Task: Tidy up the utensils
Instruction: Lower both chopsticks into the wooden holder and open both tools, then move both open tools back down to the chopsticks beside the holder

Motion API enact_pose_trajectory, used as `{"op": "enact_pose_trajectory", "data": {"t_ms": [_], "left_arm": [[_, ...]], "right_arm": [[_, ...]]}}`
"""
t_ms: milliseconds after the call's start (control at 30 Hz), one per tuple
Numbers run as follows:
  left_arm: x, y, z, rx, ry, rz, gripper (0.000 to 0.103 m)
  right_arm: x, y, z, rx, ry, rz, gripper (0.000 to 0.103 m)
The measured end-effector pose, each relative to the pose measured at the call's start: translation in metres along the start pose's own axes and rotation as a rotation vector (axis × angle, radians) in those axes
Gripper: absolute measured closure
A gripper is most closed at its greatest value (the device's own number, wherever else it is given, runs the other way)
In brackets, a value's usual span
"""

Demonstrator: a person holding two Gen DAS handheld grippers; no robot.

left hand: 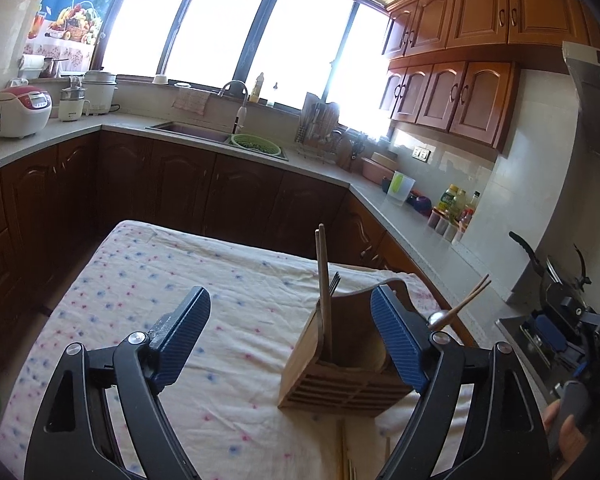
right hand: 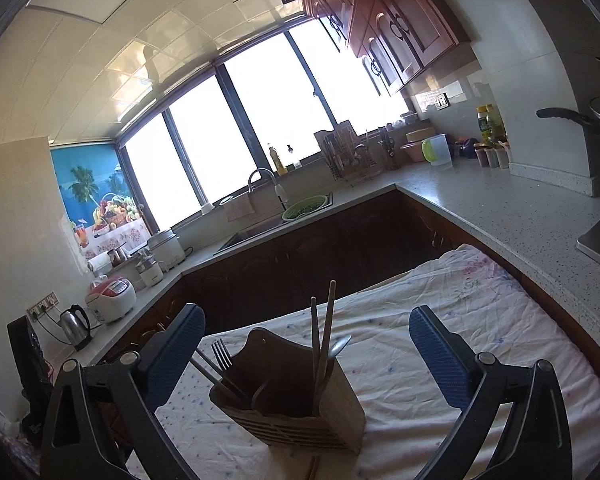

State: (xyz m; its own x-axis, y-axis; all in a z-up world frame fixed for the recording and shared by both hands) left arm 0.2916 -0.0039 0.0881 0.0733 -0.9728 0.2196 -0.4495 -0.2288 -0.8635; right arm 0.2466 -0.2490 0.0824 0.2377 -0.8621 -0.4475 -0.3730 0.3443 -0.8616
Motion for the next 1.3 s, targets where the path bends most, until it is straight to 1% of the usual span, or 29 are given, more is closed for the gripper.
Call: {"op": "enact_pose_trajectory", "data": {"t_ms": [300,533,733,1000,1300], "left_arm": [[-0.023,0.042,-0.021,-0.073,-0.023,0.007,0.018],[-0.031,0.077,-0.025,-0.144,-0.036,0.019,0.018],[-0.035,0.102,-0.026,-0.194,-0.040,0.027,0.018],[-0.025,0.124,-0.020,-0.256,-0.043,0.074,0.018],[-0.005,0.139,-0.002,-0.347,-0.033,0.131,0.018]], "right_arm": [[0.012,0.037,-0.032,-0.047,0.033,0.045,0.000],[0.027,0.071,-0.052,-0.111,0.077,0.077,0.000],[0.031,0.095,-0.062,-0.165,0.101,0.081,0.000],[0.035,0.124,-0.069,-0.233,0.129,0.075,0.000],[0.040,0.137,-0.065,-0.295,0.168,0.057,0.001]]}}
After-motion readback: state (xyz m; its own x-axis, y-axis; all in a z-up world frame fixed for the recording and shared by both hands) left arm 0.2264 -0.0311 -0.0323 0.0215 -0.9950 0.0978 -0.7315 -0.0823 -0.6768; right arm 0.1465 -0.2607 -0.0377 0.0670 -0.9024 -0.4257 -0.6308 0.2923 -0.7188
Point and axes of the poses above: each gripper's, at about its wrist camera, not at the fingertips, and z roughly the way its jaws point, x to its right, y to its underside, the point moved 5 cm from there along z, roughly the way its jaws point, and after that the axes turned 12 degrees about -y, right-handed, at the moved point
